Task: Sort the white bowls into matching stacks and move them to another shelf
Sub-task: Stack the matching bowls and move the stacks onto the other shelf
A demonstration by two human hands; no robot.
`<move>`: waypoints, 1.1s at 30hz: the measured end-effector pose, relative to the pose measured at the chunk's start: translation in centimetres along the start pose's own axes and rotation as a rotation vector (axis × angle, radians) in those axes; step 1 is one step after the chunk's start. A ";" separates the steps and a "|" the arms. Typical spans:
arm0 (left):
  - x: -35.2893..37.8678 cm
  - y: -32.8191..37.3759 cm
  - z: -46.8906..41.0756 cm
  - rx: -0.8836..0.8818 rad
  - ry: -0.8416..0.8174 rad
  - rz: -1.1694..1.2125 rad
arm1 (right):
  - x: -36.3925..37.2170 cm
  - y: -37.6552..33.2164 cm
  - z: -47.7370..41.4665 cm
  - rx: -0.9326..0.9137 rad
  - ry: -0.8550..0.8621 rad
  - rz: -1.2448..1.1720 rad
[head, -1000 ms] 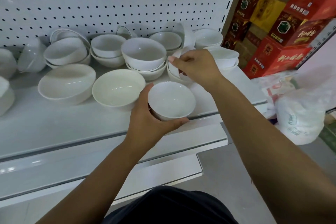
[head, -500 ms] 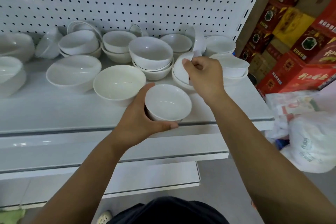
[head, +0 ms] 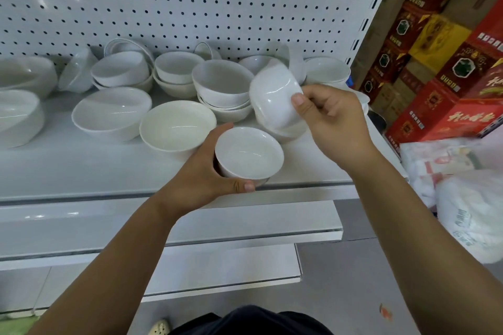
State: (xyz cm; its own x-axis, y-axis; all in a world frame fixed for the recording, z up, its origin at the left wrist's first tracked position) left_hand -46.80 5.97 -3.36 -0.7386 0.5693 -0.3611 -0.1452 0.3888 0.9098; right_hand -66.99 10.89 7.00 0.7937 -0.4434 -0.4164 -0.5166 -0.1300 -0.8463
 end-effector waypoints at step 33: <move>-0.2 0.4 -0.4 0.015 0.005 0.062 | 5.0 -0.7 6.3 -0.533 -0.286 0.378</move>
State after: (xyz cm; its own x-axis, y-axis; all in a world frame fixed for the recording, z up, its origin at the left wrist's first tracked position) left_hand -46.98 5.72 -2.84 -0.7492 0.5891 -0.3027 -0.0890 0.3634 0.9274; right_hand -60.65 14.31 3.43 0.5443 -0.3034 -0.7821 -0.8020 -0.4617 -0.3790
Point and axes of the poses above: each hand's wrist, its own z-axis away from the middle knuckle, its own x-axis out of the palm, y = z × x, the point moved 9 cm from there along -z, towards the middle knuckle, and after that the axes turned 8 degrees about x, right-handed, at the moved point
